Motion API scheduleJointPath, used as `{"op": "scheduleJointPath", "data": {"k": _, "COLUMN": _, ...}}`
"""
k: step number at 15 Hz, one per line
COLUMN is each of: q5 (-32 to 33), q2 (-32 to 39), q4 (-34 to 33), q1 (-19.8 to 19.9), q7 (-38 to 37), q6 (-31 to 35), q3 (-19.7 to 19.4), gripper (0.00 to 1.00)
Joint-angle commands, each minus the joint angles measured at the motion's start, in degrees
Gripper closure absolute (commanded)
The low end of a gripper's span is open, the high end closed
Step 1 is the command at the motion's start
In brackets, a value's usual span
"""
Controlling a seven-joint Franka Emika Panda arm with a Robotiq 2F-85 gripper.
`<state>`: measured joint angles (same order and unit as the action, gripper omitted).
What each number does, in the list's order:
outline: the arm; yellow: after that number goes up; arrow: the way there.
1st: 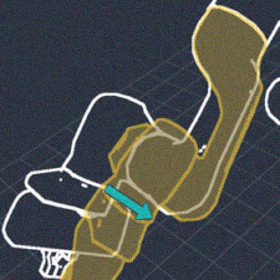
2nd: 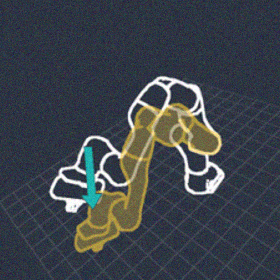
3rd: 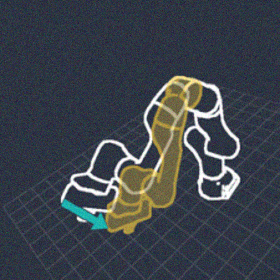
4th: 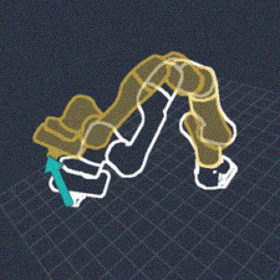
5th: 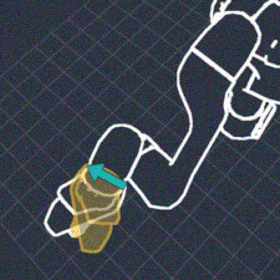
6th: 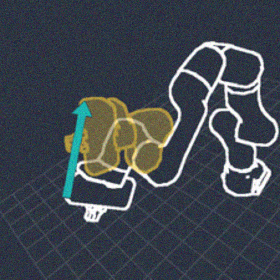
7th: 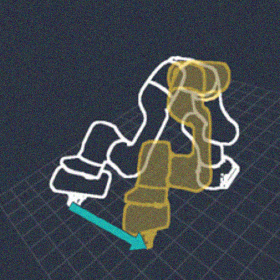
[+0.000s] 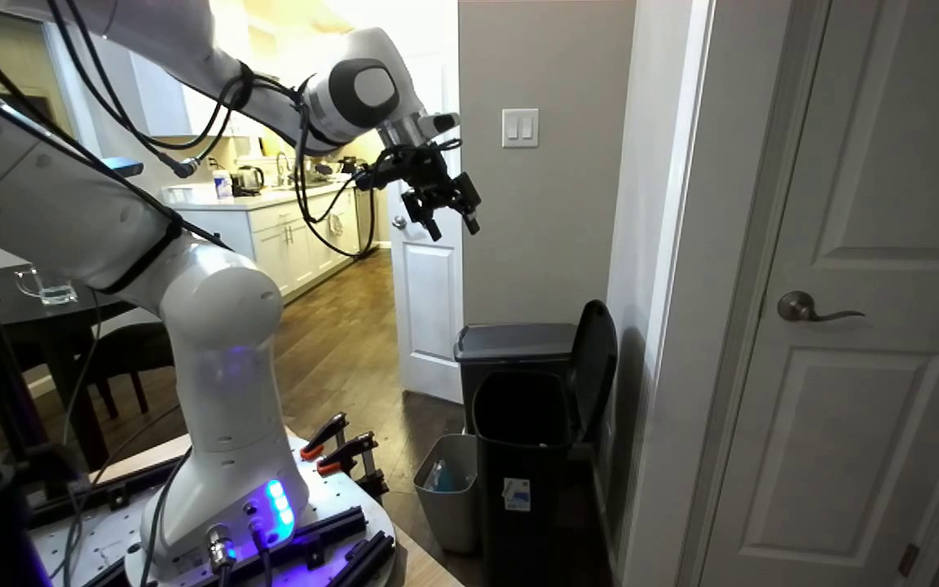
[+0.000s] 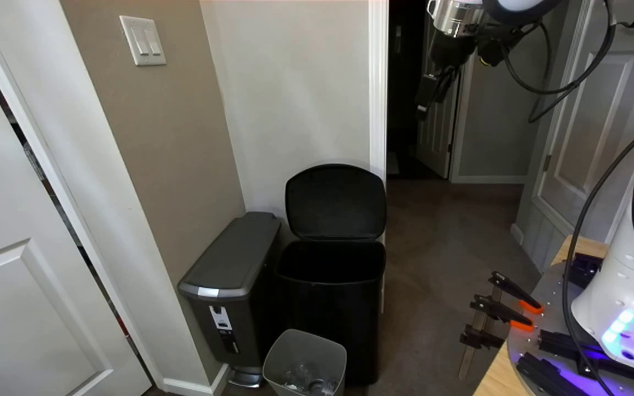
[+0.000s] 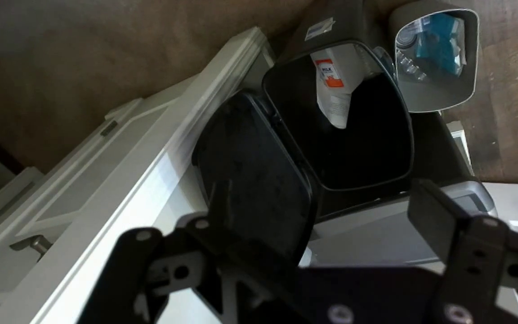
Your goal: Close the dust bin
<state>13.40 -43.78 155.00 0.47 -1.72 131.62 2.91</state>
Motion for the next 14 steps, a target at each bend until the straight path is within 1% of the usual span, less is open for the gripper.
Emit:
{"op": "scheduleJointPath", "data": {"k": 1, "q5": -0.4, "q2": 0.0, "q4": -0.1, "q1": 0.4, "q7": 0.3, "q6": -0.1, "q3": 0.3, "gripper": 0.0}}
{"op": "scheduleJointPath", "data": {"k": 5, "q5": -0.2, "q2": 0.2, "q4": 0.0, "q1": 0.7, "q7": 0.1, "q6": 0.0, "q3": 0.2, "gripper": 0.0}}
{"op": "scheduleJointPath", "data": {"k": 7, "q5": 0.3, "q2": 2.7, "q4": -1.6, "q1": 1.1, "q7": 0.0, "q6": 1.5, "q3": 0.3, "gripper": 0.0}}
{"op": "scheduleJointPath", "data": {"k": 11, "q5": 1.4, "q2": 9.4, "q4": -6.2, "q1": 2.4, "q7": 0.1, "q6": 4.4, "q3": 0.3, "gripper": 0.0}}
{"op": "scheduleJointPath", "data": {"k": 14, "q5": 1.3, "q2": 15.8, "q4": -11.3, "q1": 3.1, "q7": -0.2, "q6": 6.5, "q3": 0.1, "gripper": 0.0}}
